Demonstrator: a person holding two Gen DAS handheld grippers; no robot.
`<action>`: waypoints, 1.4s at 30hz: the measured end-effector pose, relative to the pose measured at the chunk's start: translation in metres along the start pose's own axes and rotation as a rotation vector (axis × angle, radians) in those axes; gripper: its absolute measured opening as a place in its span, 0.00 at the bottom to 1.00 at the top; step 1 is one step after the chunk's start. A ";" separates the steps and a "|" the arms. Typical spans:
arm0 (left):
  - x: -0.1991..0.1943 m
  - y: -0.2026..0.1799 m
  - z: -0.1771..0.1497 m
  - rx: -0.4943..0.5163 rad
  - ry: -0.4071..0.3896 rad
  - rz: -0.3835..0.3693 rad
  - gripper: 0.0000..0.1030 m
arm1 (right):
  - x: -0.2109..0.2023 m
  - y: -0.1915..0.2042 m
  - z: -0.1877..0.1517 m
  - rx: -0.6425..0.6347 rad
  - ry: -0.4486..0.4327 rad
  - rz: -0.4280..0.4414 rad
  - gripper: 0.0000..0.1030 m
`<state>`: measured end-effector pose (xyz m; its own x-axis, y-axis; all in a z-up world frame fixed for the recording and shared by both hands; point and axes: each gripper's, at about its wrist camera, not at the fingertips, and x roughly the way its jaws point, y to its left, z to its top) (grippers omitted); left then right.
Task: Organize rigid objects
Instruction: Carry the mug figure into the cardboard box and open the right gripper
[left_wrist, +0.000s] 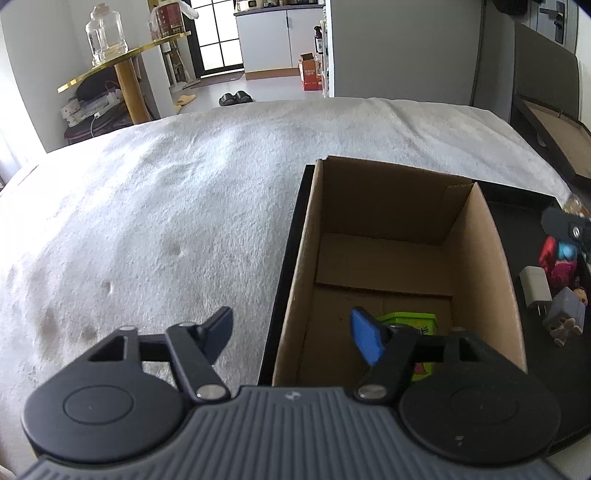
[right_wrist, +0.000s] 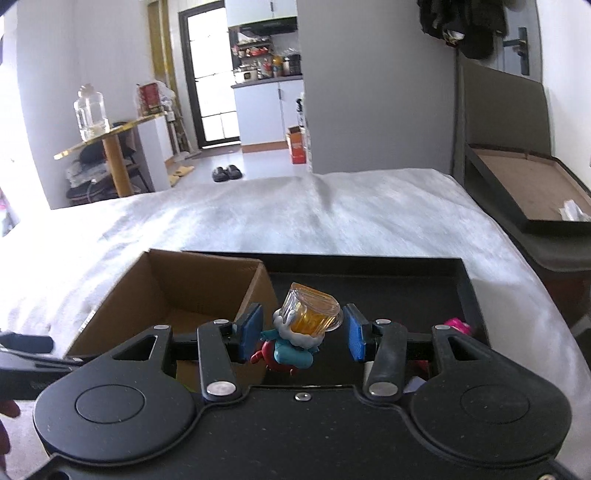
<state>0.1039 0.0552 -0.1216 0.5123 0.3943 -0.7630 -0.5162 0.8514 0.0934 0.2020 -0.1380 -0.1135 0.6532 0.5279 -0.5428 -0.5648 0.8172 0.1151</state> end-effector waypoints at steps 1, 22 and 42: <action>0.001 0.000 0.000 -0.002 0.001 0.002 0.63 | 0.000 0.003 0.002 -0.005 -0.004 0.011 0.45; 0.008 0.015 -0.003 -0.054 0.014 -0.072 0.11 | 0.031 0.061 0.005 -0.182 0.036 0.196 0.45; 0.013 0.022 -0.006 -0.076 0.011 -0.097 0.11 | 0.052 0.072 0.002 -0.183 0.087 0.172 0.54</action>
<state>0.0953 0.0769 -0.1338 0.5553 0.3071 -0.7729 -0.5154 0.8564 -0.0300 0.1962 -0.0518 -0.1318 0.4986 0.6270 -0.5985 -0.7508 0.6575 0.0634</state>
